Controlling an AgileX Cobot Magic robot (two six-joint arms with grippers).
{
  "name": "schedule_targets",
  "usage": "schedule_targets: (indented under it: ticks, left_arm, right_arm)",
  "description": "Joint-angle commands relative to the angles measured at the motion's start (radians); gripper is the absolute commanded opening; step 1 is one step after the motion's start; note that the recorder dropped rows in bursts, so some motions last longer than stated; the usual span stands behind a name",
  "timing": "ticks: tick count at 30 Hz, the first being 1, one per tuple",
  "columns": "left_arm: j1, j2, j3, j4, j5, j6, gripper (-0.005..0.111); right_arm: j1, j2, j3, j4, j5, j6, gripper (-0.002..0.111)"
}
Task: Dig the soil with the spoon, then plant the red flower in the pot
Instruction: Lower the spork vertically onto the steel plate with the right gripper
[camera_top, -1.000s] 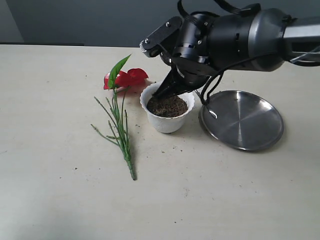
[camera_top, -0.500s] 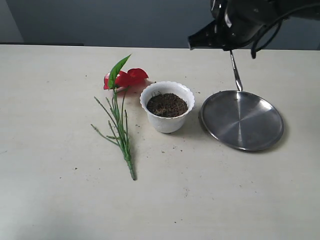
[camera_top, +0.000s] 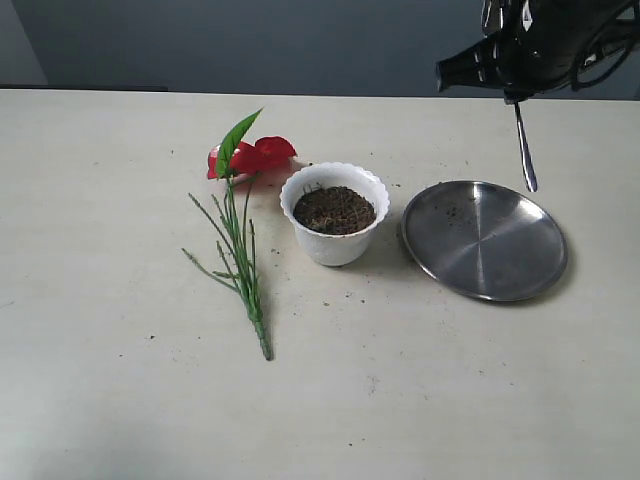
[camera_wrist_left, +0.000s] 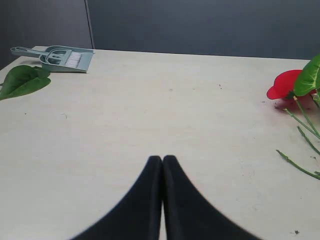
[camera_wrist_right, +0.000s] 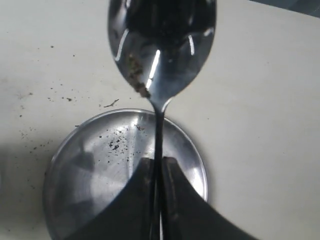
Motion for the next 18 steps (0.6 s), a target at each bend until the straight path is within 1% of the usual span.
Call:
schedule_targets:
  ticks: [1, 6, 18]
  left_arm:
    - [0.001, -0.005, 0.005, -0.001, -0.006, 0.001, 0.0]
    - [0.001, -0.005, 0.005, -0.001, -0.006, 0.001, 0.0]
    - [0.001, -0.005, 0.005, -0.001, -0.006, 0.001, 0.0]
  right_arm:
    - [-0.031, 0.004, -0.008, 0.017, 0.005, -0.01, -0.001]
    - [-0.075, 0.063, -0.008, 0.059, 0.011, -0.043, -0.001]
    - [-0.076, 0.189, -0.008, 0.155, 0.035, -0.057, -0.001]
